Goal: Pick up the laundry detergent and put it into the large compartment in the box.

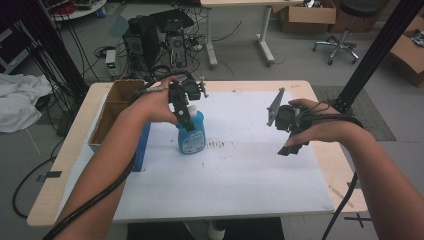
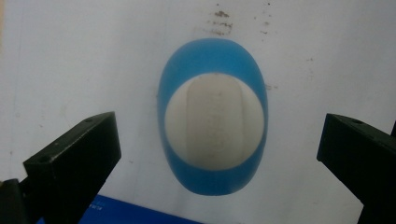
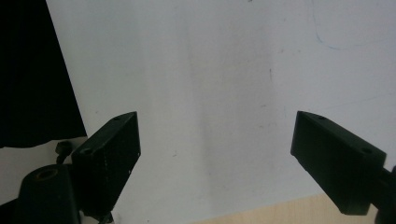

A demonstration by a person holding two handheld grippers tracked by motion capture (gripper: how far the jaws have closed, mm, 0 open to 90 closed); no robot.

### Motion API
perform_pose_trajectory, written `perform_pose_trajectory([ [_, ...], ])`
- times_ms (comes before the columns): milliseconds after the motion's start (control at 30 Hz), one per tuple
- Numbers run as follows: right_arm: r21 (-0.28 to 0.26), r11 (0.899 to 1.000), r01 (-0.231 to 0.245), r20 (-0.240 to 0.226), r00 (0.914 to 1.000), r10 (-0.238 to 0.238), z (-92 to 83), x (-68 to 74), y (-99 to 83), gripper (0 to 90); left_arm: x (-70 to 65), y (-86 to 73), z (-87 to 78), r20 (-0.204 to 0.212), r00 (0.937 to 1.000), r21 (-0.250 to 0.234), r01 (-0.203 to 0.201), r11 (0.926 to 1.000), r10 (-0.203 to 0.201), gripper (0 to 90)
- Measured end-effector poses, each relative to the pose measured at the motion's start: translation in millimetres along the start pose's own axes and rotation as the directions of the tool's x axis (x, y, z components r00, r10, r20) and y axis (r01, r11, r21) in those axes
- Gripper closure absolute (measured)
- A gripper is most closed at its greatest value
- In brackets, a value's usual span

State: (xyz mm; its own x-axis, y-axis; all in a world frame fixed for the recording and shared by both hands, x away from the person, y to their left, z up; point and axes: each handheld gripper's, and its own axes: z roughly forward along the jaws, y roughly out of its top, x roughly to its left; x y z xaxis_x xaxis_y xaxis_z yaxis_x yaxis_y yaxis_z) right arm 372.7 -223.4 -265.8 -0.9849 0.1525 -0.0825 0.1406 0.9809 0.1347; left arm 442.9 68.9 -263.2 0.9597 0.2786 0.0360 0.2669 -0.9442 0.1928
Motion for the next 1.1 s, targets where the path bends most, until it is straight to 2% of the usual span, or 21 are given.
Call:
perform_pose_trajectory([
  [467, -0.003, 1.0, 0.014, -0.003, 0.9999, -0.014, 3.9, 0.4, 2.1, 15.8, 2.0, 4.1, 17.1, 0.006, 1.0, 0.046, -0.006, 0.9989, 0.006, 0.1],
  [867, -0.008, 1.0, -0.002, -0.007, 1.0, 0.002, 5.7, -0.4, -2.4, 15.8, 3.2, 10.3, 30.5, 0.011, 0.9999, 0.073, -0.014, 0.9972, 0.014, 0.3],
  [1100, -0.008, 1.0, -0.005, -0.008, 0.9999, 0.005, 6.6, -1.9, -2.5, 15.8, 3.6, 9.8, 33.0, 0.004, 0.9998, 0.083, -0.019, 0.9964, 0.019, 3.1],
])
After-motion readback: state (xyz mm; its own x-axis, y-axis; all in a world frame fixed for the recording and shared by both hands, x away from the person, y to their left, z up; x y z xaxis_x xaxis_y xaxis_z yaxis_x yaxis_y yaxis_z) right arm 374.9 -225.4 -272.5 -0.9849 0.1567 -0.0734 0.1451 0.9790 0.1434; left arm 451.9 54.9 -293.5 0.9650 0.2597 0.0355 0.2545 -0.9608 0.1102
